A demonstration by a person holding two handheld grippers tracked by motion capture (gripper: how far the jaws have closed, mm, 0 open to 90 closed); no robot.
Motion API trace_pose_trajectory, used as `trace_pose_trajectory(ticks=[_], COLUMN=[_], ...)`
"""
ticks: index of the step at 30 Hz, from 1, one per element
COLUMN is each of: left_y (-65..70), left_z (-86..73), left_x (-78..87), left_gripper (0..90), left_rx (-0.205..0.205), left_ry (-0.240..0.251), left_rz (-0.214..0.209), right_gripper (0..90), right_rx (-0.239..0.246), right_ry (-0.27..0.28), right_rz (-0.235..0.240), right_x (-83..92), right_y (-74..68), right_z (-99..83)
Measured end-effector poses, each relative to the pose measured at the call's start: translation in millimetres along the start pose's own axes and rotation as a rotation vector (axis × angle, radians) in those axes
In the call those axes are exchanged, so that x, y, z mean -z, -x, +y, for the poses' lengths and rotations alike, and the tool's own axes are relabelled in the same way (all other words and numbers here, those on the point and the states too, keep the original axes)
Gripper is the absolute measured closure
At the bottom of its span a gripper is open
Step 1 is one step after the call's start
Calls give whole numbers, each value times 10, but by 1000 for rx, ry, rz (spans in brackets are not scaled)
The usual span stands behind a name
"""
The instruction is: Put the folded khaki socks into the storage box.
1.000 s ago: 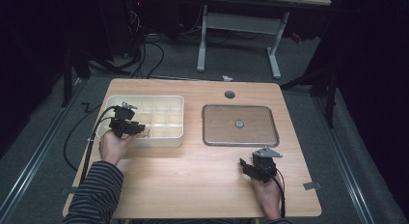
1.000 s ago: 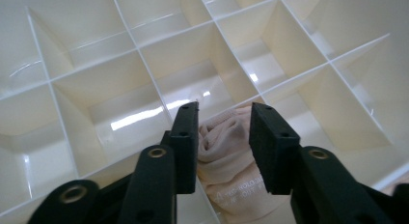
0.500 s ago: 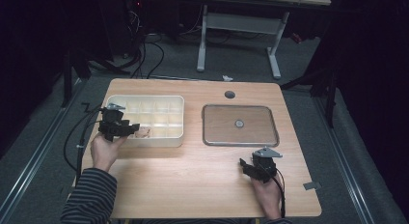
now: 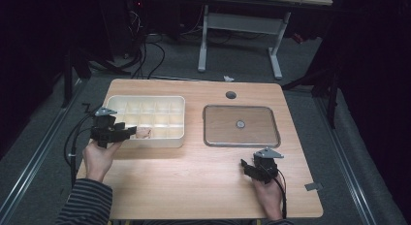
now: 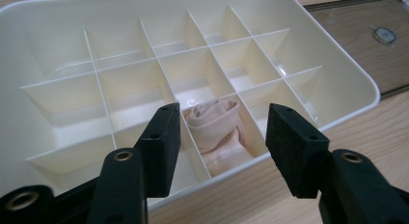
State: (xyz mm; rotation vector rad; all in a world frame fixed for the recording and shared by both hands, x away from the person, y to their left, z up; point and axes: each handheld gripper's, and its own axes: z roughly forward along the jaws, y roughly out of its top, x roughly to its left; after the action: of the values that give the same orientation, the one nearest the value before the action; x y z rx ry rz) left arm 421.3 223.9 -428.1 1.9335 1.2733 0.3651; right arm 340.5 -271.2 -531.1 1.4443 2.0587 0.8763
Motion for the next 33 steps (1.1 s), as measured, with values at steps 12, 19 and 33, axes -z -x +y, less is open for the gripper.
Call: trace_pose_trajectory(ticks=[12, 19, 33], left_y=[110, 151, 189], left_z=[-140, -228, -337], left_x=[91, 121, 155], left_gripper=[479, 479, 489], left_rx=[0, -1, 14], left_ry=[15, 25, 31], left_rz=[-11, -15, -46], right_gripper=[416, 416, 416], right_rx=[0, 0, -1], right_ry=[0, 0, 0], right_rz=[0, 0, 0], right_x=[0, 0, 0], right_y=[0, 0, 0], right_z=[0, 0, 0])
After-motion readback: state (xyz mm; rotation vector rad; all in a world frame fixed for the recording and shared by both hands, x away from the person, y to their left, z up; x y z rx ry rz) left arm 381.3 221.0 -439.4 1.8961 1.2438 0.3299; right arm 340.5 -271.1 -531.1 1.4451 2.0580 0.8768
